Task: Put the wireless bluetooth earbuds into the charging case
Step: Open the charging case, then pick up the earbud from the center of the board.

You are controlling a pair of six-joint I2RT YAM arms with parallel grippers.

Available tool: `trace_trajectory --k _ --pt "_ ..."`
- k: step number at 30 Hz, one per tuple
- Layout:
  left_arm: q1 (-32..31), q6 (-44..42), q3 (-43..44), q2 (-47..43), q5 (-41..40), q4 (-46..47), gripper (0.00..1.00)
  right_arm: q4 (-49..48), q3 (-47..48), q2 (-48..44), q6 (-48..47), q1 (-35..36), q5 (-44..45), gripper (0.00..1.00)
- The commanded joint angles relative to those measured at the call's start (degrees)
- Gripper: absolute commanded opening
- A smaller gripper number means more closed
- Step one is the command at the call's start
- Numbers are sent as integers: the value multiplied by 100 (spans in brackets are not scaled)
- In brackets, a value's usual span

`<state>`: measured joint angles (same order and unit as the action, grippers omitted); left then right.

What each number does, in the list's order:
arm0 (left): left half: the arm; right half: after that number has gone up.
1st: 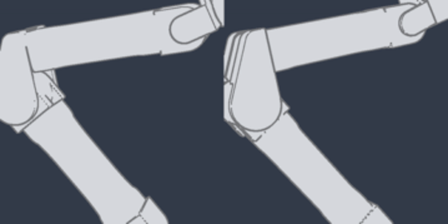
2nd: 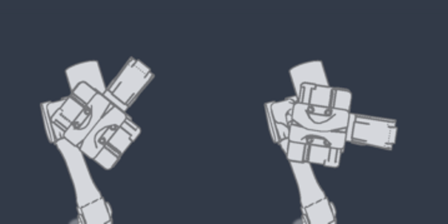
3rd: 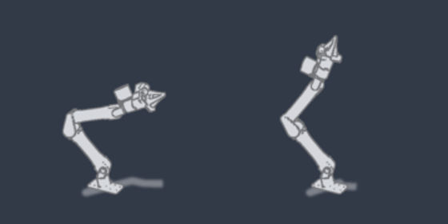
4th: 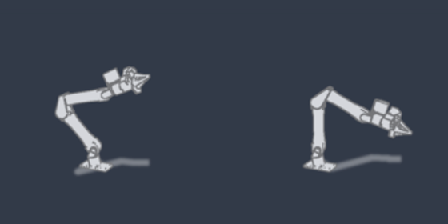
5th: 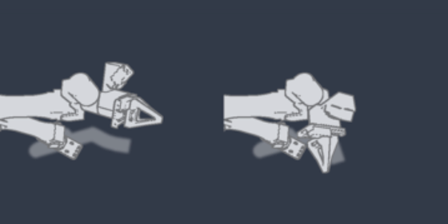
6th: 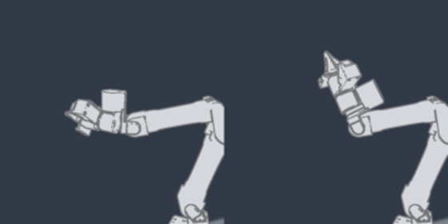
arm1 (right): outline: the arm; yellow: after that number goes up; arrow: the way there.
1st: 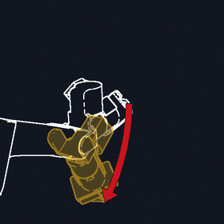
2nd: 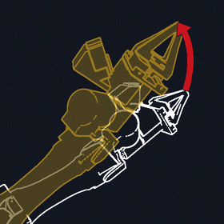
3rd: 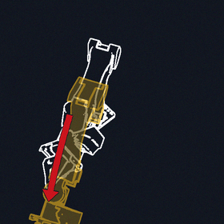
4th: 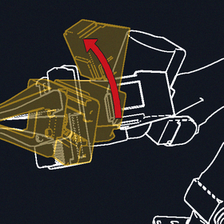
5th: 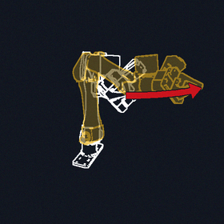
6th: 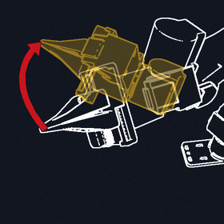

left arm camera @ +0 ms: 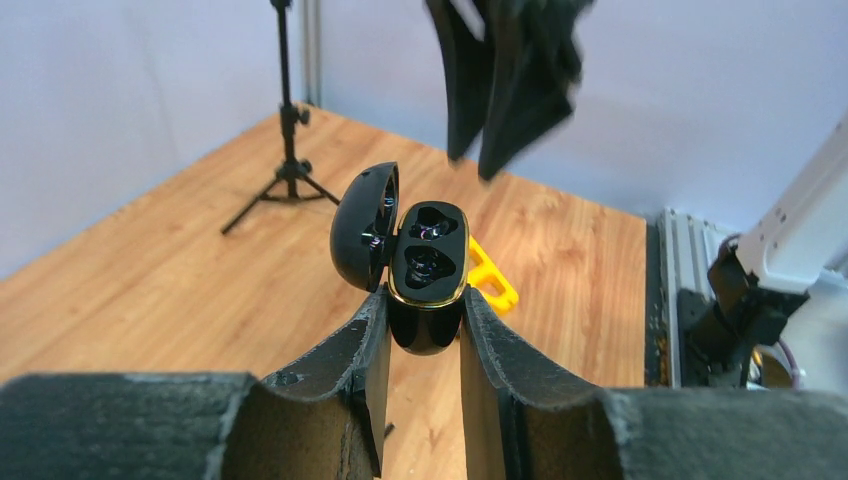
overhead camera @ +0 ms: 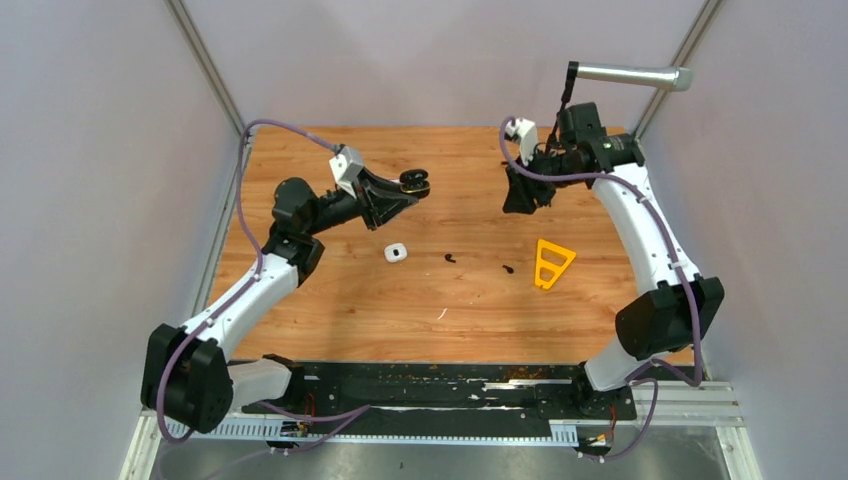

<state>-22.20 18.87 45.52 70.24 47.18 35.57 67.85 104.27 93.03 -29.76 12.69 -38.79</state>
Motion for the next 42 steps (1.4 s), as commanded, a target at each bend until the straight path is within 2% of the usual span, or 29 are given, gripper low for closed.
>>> trace_trajectory --k 1,5,8,14,19,23,27,42 --pt "93 100 531 -535 -238 -345 0 -654 -1180 -227 -726 100 901 37" --pt "195 -251 633 -734 -267 -878 0 -921 -1759 -17 -996 147 745 32" --pt "326 -457 646 -787 -218 -1108 0 -1407 -1957 270 -1597 268 811 31" --pt "460 -518 891 -701 -210 -1226 0 -1687 -1142 1538 -2467 599 1025 33" --pt "496 -549 950 -739 -232 -1301 0 -1889 -753 2263 -2824 807 1285 38" --pt "531 -592 951 -786 -244 -1388 0 -2212 -923 2463 -3050 1031 1329 43" --pt "554 -549 883 -812 -308 -1326 0 -2092 -852 2742 -3147 1302 1208 44" --pt "673 -576 745 -923 -410 -1303 0 -1839 -1002 2988 -3561 1739 1256 45"
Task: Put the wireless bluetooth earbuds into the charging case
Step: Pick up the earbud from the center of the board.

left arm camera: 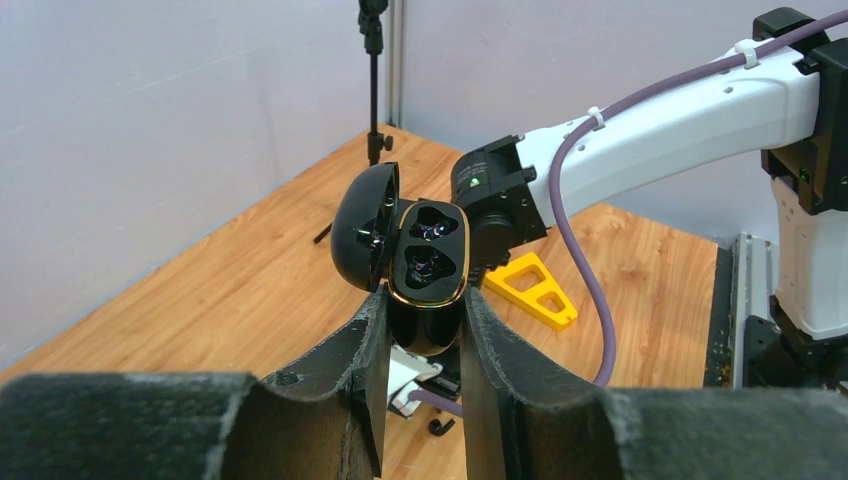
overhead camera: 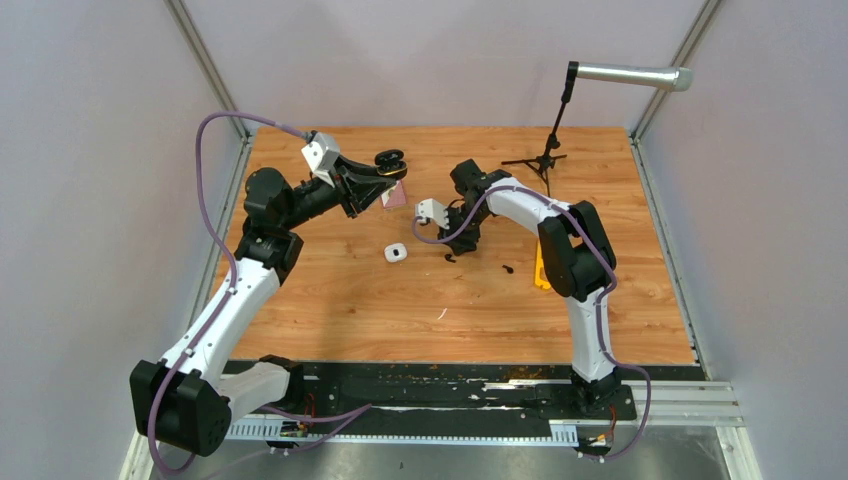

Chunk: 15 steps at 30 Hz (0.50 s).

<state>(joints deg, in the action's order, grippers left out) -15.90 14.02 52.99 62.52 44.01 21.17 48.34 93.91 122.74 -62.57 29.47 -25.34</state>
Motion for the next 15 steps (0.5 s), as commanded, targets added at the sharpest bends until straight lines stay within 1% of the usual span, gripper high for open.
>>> trace_trajectory --k 1,9,15 --pt "51 -92 -14 -159 -116 141 0 119 18 19 -268 74 -93 45" --pt "67 -81 -62 -145 -155 180 0 185 22 -13 -208 283 -196 45" --pt "70 -71 -114 -184 -165 165 0 225 68 28 -185 347 -242 43"
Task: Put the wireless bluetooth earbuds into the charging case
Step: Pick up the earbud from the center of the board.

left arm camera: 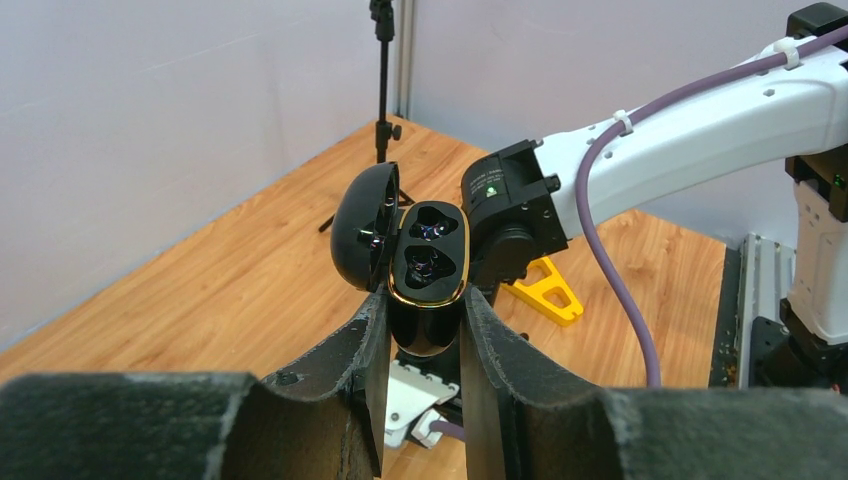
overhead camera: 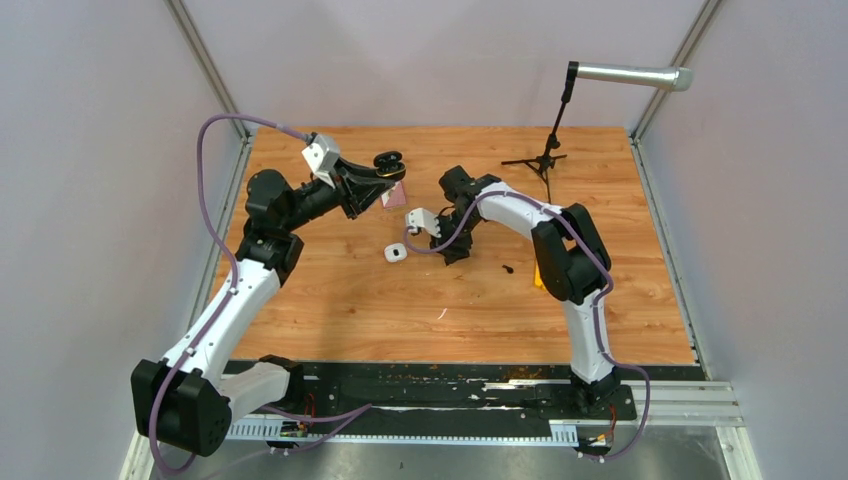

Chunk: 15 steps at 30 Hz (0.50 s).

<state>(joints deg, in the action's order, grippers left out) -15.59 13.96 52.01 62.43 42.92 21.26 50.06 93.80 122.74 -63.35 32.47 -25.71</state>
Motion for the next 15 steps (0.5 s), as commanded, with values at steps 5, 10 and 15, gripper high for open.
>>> trace_trajectory --k 5,10,15 --pt "45 -77 -61 -198 -64 127 0 90 61 35 -109 51 -209 41" --pt "48 -69 -75 -204 -71 122 0 156 70 51 -137 50 -170 37" --pt "48 -60 -82 -184 -73 127 0 424 234 212 -140 51 -199 35"
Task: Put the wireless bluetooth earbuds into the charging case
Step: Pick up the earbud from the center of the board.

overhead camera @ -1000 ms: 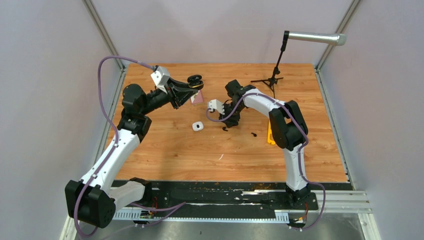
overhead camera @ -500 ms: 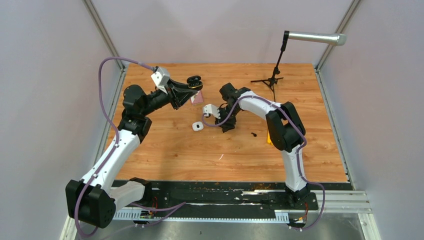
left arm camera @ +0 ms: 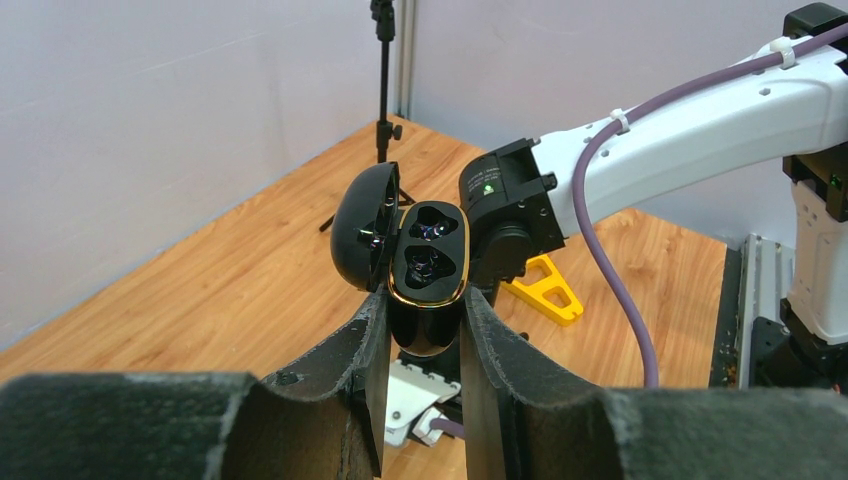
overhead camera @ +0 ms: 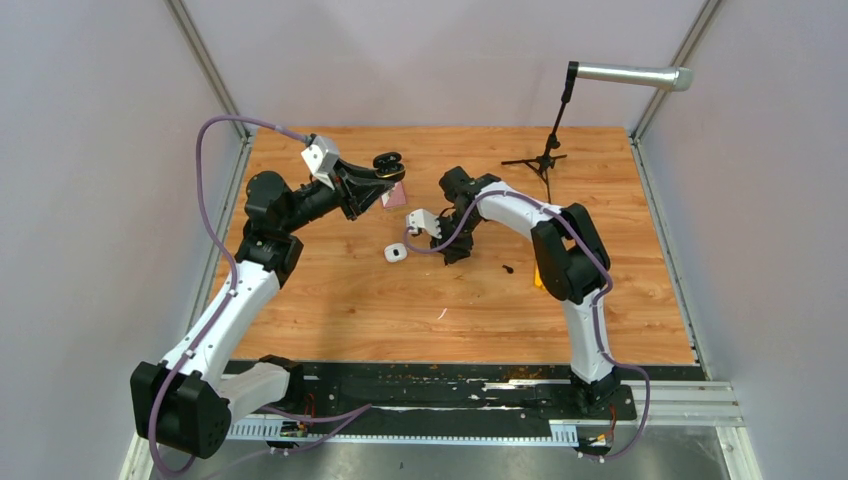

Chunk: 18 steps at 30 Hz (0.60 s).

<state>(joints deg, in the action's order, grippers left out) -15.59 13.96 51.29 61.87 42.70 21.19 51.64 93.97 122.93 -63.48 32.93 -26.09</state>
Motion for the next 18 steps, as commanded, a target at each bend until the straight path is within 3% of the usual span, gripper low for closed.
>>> trace_trajectory --k 1,8,18 --pt "48 -60 -5 -124 -54 127 0 272 221 203 -139 9 -190 35" --pt "48 -60 17 -106 -44 72 0 448 406 397 -207 3 -304 35" --pt "51 -76 13 -70 -51 52 0 1318 1048 902 -297 3 -524 27"
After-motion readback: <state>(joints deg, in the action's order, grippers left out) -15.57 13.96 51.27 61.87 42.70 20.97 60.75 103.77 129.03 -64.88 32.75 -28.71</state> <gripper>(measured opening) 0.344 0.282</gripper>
